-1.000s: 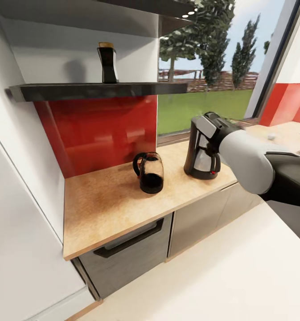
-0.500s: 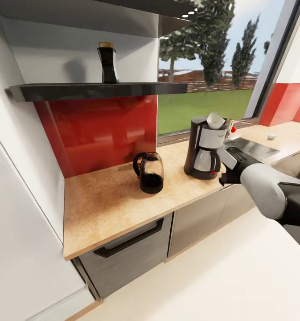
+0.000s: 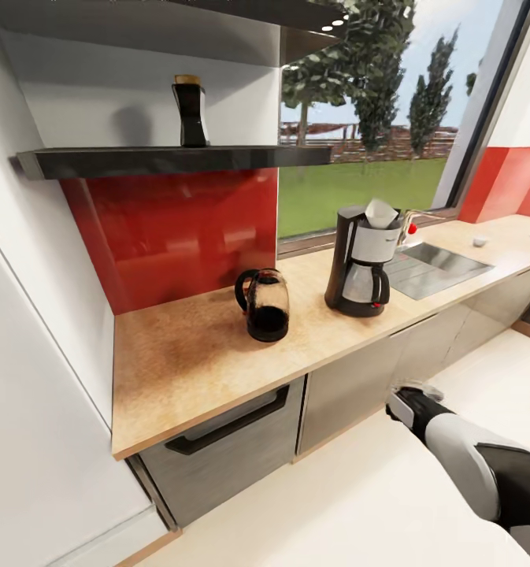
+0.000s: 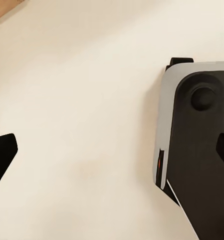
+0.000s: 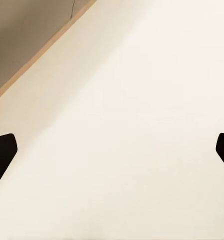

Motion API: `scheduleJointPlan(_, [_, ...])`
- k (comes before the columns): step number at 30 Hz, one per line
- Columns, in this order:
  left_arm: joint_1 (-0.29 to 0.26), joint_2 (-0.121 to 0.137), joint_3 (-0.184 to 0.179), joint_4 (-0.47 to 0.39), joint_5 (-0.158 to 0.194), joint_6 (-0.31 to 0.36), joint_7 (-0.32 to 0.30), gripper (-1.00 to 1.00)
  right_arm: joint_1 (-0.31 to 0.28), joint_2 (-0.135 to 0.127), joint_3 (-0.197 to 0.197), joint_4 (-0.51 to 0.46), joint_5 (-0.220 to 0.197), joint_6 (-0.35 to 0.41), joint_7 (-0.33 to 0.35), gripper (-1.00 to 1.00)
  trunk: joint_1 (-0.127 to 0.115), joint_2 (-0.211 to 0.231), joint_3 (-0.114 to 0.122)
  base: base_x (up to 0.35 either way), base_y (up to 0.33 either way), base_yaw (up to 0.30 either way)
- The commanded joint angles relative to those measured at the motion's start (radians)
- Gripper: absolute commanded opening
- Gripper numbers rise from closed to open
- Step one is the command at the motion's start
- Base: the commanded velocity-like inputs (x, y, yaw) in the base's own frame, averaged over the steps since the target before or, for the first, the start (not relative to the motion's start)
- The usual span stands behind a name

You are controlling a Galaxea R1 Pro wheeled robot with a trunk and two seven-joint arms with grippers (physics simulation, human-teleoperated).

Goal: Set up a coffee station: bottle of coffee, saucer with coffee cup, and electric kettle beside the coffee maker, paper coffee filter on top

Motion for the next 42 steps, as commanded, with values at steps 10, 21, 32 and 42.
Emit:
scheduleJointPlan(10, [-0.001,-0.004,0.011,0.0,-0.007,-0.006,0.002,1.0,0.361,0.001,-0.004,0.025,-0.006,-0.222,0.446,1.0,0.001,-0.002,-0.002,0.0,0.0,0.0])
scheduleJointPlan(21, [0.016,-0.034,0.019,-0.034,0.005,-0.039,0.001,1.0,0.456,0.032,0.021,0.022,0.03,-0.261,0.525,1.0,0.001,-0.002,-0.002,0.0,0.0,0.0])
scheduleJointPlan(32, [0.007,-0.02,0.025,0.017,0.013,0.017,0.002,1.0,0.465,0.048,0.006,0.027,-0.005,-0.229,0.518,1.0,0.001,-0.002,-0.002,0.044,-0.016,0.0])
scheduleJointPlan(42, [0.007,-0.026,0.025,0.032,0.013,0.017,0.004,1.0,0.506,0.019,0.008,0.027,-0.001,-0.232,0.521,1.0,0.001,-0.002,-0.002,0.234,-0.18,0.0])
